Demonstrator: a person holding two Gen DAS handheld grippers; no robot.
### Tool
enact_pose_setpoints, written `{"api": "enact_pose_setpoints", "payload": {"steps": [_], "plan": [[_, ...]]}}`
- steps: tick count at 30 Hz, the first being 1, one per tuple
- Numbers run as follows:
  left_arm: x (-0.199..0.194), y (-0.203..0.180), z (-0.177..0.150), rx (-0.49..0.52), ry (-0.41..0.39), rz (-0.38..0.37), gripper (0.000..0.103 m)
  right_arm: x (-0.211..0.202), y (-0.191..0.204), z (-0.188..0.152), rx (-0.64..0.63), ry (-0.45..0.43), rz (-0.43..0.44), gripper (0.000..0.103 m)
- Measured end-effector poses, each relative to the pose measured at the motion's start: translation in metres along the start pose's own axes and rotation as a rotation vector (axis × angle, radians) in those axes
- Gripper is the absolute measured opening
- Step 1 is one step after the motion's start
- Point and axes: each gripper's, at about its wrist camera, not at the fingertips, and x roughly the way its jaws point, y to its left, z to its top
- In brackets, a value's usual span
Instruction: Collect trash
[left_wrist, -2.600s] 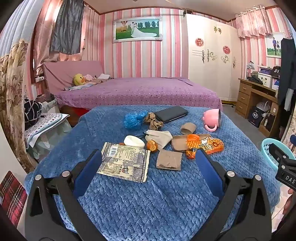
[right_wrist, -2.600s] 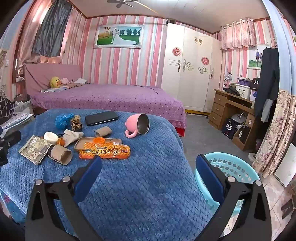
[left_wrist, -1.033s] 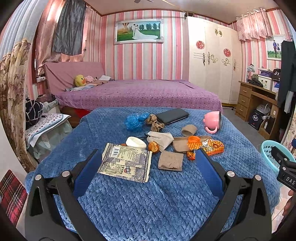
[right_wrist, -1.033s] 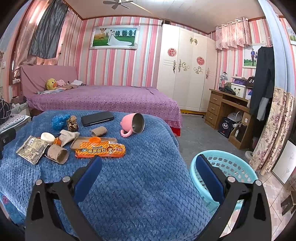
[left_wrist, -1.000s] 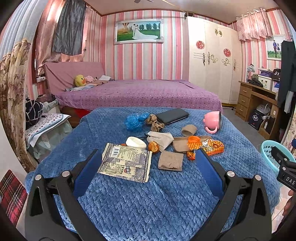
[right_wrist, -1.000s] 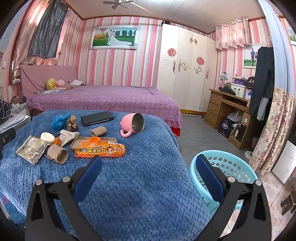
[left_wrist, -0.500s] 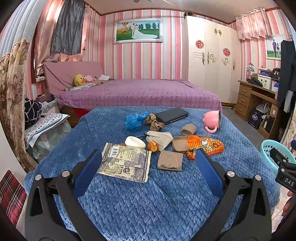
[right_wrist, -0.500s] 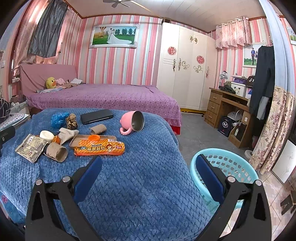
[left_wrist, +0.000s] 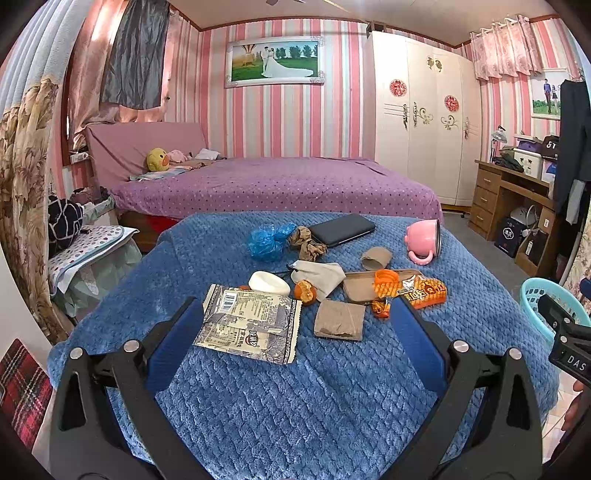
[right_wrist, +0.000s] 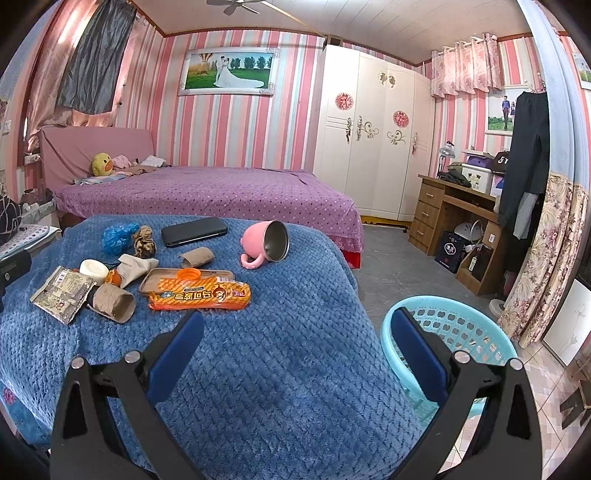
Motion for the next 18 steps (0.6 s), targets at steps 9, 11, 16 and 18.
{"api": "enact_pose_setpoints", "payload": {"steps": [9,11,16,18], "plan": [[0.0002,-0.0004,-0.0001,0.001,0.001,0.0,0.098,0.0001,0.0006,-0.0008,-0.001,-0.001,0.0,0.099],[0.0002,-0.0001,0.0002,0.0,0.001,-0.001,0.098,0.0001,0.0007,-0.0009,-0.001,-0.001,0.0,0.099],[0.0002,-0.0002,0.0002,0.0,0.001,-0.001,0.098,0.001,0.003,-0.0027,-0.005,0.0,0.003,0.099],[0.0003,-0.0004,0.0001,0.0,0.001,-0.001,0.098,0.003,0.0055,-0.0039,-0.011,0.001,0.003,0.099]]}}
